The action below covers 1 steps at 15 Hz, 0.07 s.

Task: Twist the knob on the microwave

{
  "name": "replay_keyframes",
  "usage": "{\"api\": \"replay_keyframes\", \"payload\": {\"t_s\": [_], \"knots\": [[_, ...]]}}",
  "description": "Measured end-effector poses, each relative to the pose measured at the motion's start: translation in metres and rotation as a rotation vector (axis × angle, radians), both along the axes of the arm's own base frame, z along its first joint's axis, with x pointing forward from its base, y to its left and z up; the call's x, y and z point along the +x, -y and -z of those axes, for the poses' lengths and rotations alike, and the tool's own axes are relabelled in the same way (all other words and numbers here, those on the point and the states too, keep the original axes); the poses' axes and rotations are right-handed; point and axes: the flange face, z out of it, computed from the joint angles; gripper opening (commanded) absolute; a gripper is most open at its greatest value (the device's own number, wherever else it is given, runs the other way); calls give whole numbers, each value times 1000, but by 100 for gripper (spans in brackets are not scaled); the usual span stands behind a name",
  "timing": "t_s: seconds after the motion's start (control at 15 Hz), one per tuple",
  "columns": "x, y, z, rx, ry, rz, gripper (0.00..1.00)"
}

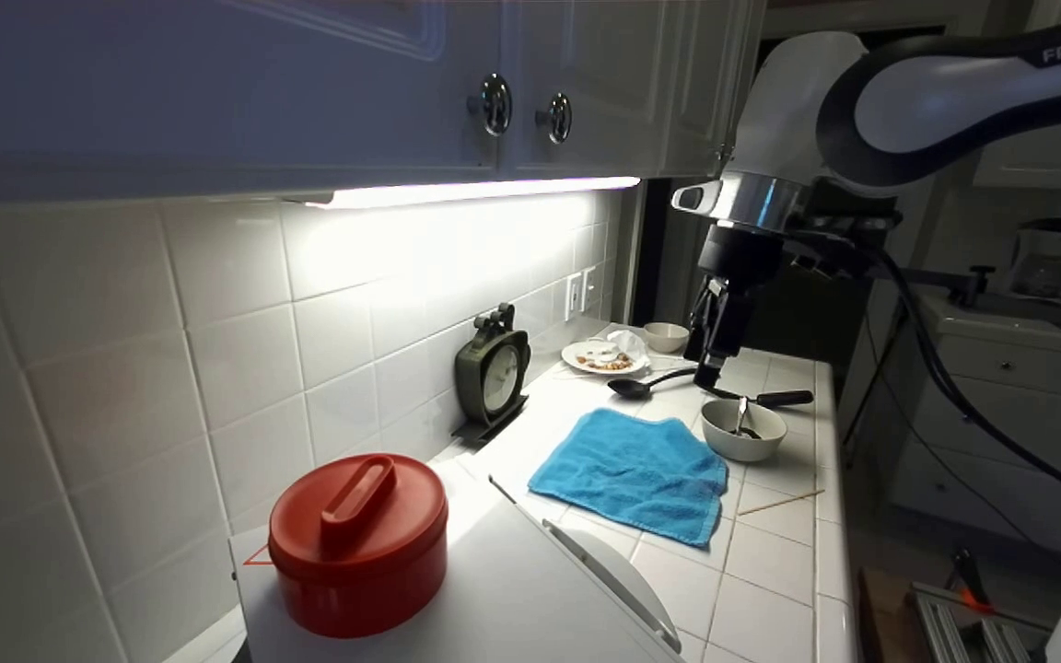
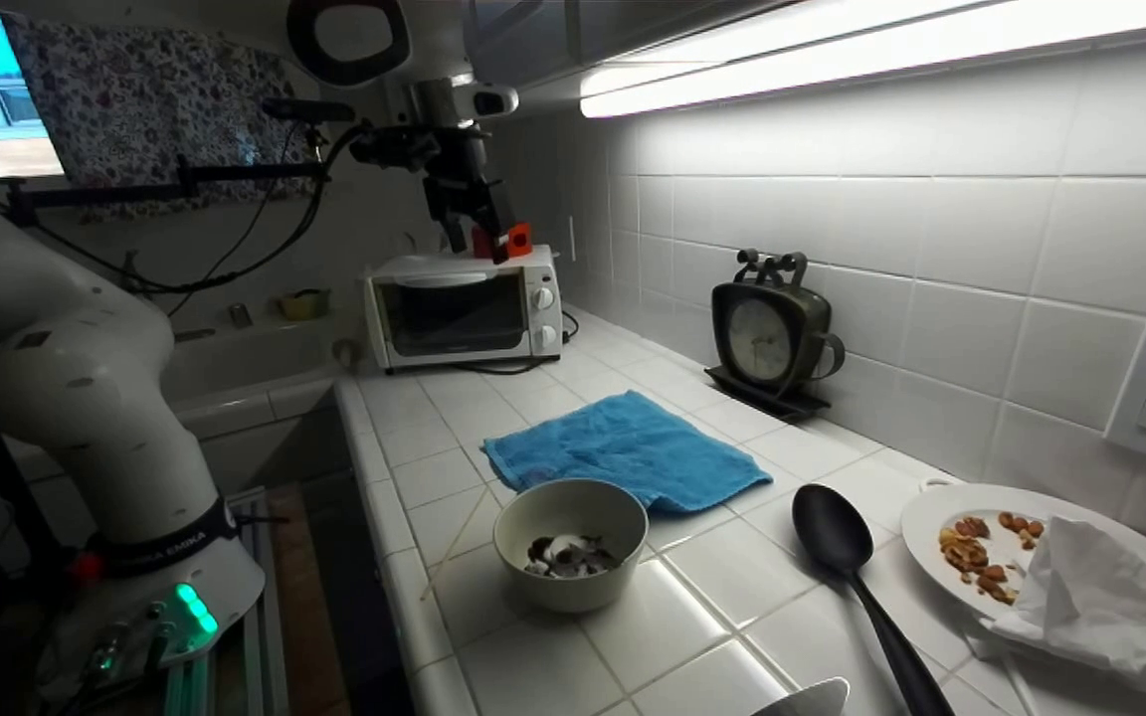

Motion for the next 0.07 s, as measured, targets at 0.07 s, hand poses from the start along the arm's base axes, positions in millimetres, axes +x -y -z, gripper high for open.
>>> {"api": "replay_keyframes", "payload": {"t_s": [0.07], "knots": [[0,0,0,0,0,-1,100]]}}
